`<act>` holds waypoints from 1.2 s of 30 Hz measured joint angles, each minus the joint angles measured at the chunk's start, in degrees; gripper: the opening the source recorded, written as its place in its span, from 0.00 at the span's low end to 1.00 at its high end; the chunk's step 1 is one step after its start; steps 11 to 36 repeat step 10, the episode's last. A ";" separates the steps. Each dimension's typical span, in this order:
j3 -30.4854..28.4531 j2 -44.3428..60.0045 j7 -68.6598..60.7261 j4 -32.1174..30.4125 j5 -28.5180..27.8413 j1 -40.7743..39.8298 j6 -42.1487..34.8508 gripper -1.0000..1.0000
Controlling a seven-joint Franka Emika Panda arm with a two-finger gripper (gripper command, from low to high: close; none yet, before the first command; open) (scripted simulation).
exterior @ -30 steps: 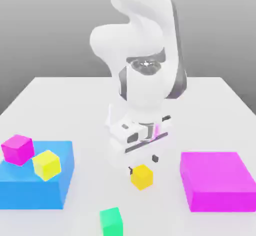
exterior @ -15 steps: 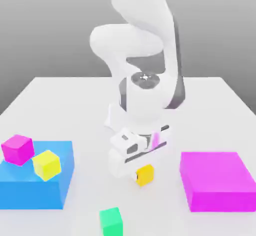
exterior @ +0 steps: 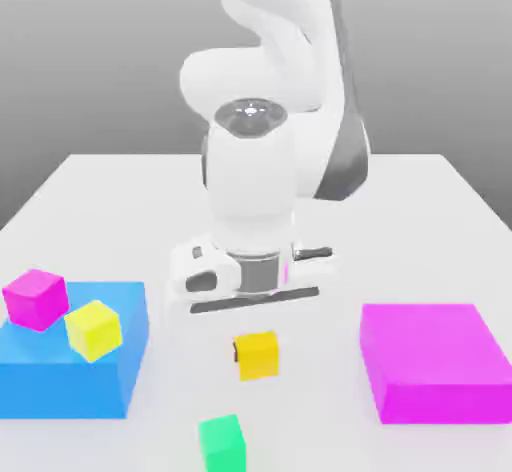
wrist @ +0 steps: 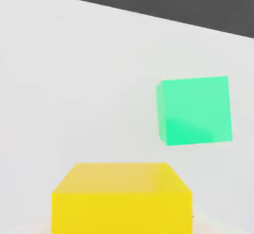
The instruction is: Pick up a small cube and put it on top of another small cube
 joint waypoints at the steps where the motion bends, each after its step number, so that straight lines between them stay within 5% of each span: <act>1: -0.55 0.74 1.94 2.15 -0.02 -0.31 -1.42 0.00; 6: -0.10 9.58 2.63 5.29 2.15 -1.27 4.22 0.00; 7: 0.16 11.08 2.38 5.44 2.55 -1.46 5.56 1.00; 36: 0.16 11.08 2.38 5.44 2.55 -1.46 5.56 1.00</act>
